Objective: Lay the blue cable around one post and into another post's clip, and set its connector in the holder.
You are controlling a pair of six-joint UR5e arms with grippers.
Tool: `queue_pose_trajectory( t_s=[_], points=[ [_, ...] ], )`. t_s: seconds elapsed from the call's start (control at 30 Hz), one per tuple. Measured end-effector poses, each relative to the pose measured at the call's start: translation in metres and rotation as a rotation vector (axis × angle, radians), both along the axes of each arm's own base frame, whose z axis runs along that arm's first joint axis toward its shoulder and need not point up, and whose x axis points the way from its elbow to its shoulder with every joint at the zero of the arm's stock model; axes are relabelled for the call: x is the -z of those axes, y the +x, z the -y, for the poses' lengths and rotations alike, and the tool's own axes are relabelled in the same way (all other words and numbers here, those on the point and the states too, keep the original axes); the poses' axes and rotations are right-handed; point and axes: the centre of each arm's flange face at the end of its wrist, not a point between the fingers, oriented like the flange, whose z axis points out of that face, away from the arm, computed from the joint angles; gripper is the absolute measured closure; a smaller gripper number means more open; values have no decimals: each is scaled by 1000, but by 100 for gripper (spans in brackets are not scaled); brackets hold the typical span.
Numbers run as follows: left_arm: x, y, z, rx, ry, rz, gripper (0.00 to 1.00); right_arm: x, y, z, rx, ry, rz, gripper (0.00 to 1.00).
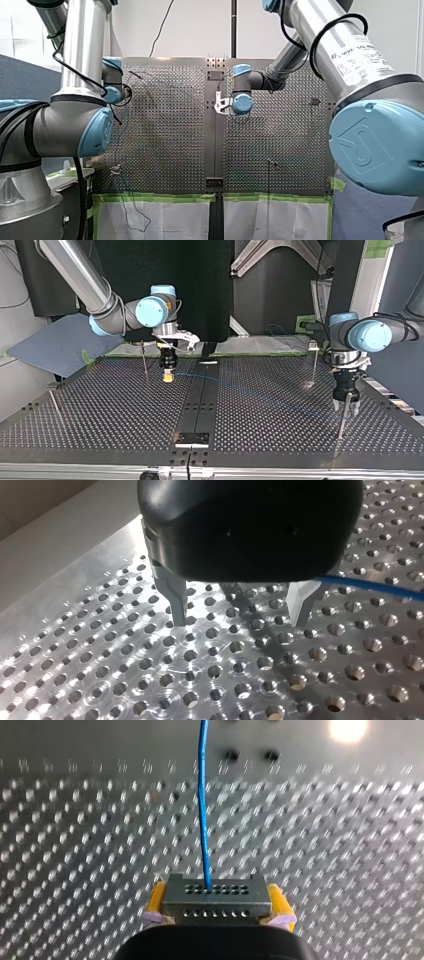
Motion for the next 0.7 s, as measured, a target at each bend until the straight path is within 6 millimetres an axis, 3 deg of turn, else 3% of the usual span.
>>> queue_pose_trajectory(
  t_s=[0.7],
  points=[
    [1,0,7,2,-1,2,0,66,-83,17,257,10,34,100]
  ],
)
